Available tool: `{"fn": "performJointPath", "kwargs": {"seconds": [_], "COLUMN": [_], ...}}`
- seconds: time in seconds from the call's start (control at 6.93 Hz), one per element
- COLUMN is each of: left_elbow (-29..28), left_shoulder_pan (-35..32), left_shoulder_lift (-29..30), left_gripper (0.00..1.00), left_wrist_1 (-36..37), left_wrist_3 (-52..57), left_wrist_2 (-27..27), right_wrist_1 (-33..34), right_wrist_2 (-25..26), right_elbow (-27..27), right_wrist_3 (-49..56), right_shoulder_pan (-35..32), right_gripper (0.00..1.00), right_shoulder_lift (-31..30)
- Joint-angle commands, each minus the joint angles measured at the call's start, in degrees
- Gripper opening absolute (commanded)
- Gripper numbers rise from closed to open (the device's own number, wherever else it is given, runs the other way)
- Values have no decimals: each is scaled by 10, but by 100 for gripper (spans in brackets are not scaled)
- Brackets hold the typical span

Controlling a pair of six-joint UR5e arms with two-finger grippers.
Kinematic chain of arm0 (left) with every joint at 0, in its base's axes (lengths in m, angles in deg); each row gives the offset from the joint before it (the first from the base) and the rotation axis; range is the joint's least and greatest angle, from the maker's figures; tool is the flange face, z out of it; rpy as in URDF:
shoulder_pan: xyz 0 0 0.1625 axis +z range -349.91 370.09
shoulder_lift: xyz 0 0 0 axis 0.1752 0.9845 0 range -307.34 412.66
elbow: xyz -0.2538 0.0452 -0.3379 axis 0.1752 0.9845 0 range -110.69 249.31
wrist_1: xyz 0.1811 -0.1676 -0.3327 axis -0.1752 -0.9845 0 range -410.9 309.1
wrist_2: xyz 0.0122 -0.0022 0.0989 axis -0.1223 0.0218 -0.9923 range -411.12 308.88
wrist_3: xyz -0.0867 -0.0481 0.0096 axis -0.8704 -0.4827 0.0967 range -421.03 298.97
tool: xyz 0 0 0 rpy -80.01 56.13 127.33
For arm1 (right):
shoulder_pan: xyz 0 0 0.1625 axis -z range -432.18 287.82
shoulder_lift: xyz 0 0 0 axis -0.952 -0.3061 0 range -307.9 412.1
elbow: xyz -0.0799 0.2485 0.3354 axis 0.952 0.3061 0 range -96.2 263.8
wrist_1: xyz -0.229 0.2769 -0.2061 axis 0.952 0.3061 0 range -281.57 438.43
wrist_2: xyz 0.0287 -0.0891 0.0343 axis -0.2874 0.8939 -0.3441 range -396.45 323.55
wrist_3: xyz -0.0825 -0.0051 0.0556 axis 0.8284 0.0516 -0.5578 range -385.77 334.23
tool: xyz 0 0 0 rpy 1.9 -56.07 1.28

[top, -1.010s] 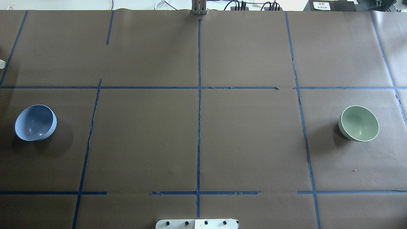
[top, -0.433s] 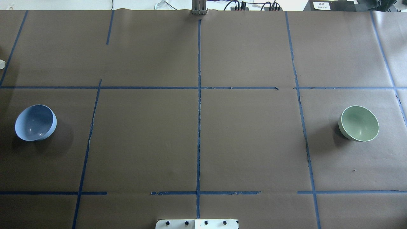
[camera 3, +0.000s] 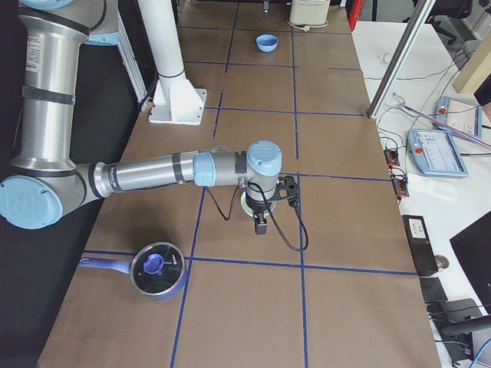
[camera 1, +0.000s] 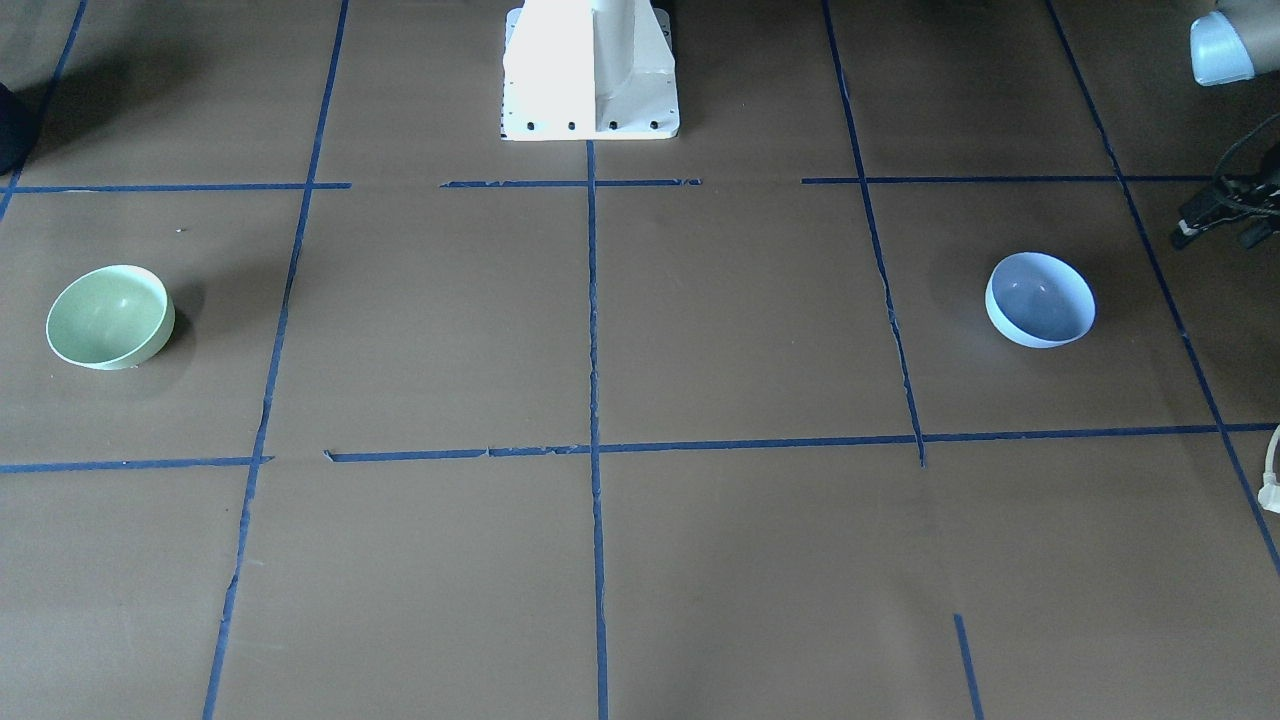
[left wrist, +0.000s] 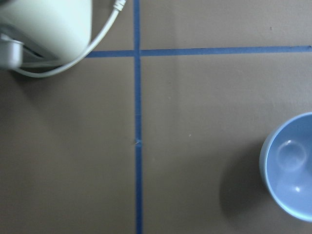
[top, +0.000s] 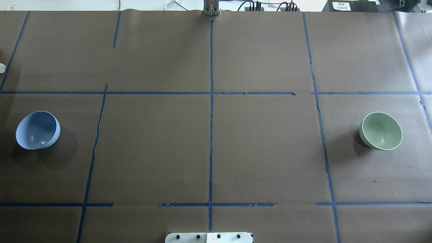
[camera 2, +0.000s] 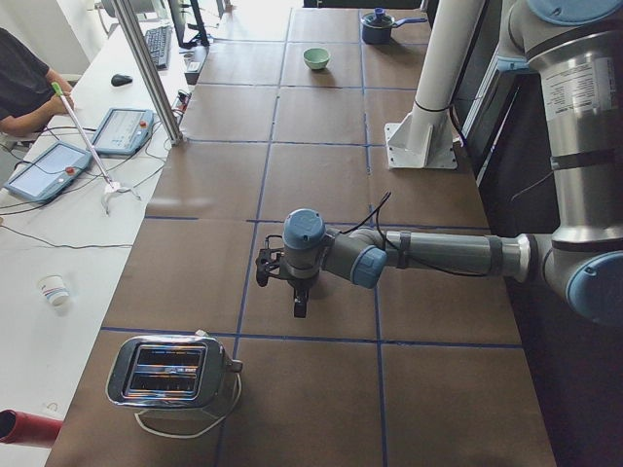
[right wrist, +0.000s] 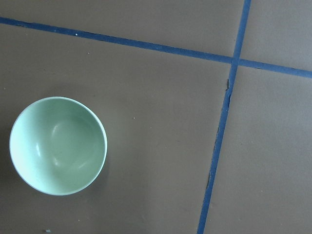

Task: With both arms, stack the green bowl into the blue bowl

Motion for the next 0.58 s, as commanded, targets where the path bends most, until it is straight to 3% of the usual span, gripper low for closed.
{"fn": "performJointPath", "kwargs": {"seconds": [0.0,0.29,0.43], "left_elbow": [-39,-62,-93], "left_shoulder_pan": [69,100,109], "left_shoulder_lift": [29,54,80], "left_gripper": [100,100,84], "left_wrist_1": [-83,-84,-84], "left_wrist_3": [-125,-149,-149], "left_wrist_2": [-2,-2,-2], "right_wrist_1": [0,0,0], "right_wrist_2": [0,0,0], "right_elbow": [1,0,1], "right_wrist_3": [0,0,0], "right_shoulder_pan": [0,0,0], "right_gripper": [100,100,100], "right_shoulder_lift": [0,0,0]}}
